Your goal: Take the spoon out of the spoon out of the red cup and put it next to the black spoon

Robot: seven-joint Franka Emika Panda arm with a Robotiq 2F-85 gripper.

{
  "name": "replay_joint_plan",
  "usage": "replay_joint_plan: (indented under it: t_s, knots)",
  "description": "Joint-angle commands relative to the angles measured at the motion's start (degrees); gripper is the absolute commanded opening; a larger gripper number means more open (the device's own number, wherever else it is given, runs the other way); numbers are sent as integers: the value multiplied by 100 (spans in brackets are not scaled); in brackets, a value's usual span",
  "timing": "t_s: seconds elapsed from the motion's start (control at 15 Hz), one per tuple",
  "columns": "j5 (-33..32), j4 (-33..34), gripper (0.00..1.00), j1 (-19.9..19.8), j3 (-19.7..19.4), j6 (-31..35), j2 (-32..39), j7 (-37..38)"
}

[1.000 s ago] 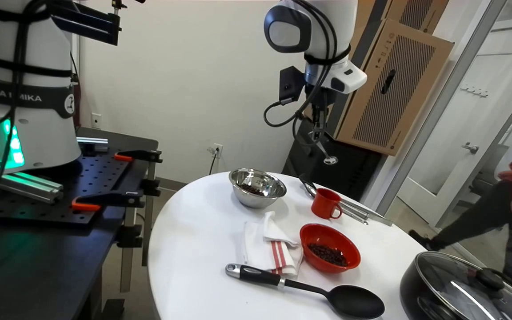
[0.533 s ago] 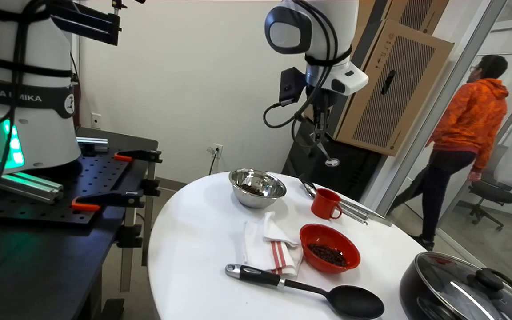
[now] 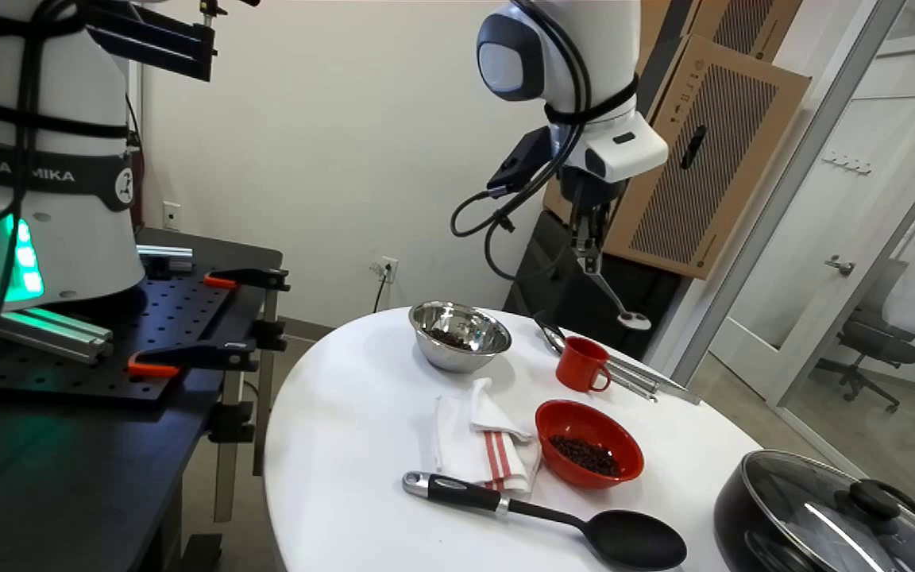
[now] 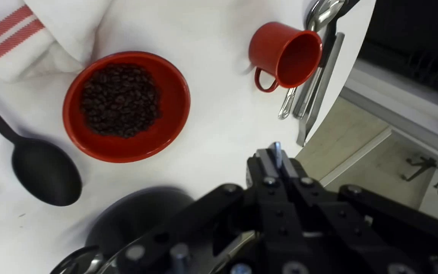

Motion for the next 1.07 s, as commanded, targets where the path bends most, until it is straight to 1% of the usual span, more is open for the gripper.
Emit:
replay_joint_plan:
  t_s: [0.0, 0.2, 0.4, 0.47, 0.53, 0.87, 0.93, 1.0]
  knots:
    - [695, -174, 1, -157, 48, 402, -37, -49]
    - [1388, -197, 1, -227, 115, 794, 87, -173]
    - [1808, -285, 1, -203, 150, 979, 114, -394]
    - [1875, -264, 1, -179, 174, 1049, 121, -529]
    - [1619, -267, 4, -177, 67, 828, 121, -256]
    - [1693, -268, 4, -171, 118, 904, 145, -349]
    - [1693, -268, 1, -171, 118, 904, 145, -350]
    - [1871, -249, 1, -212, 144, 947, 134, -417]
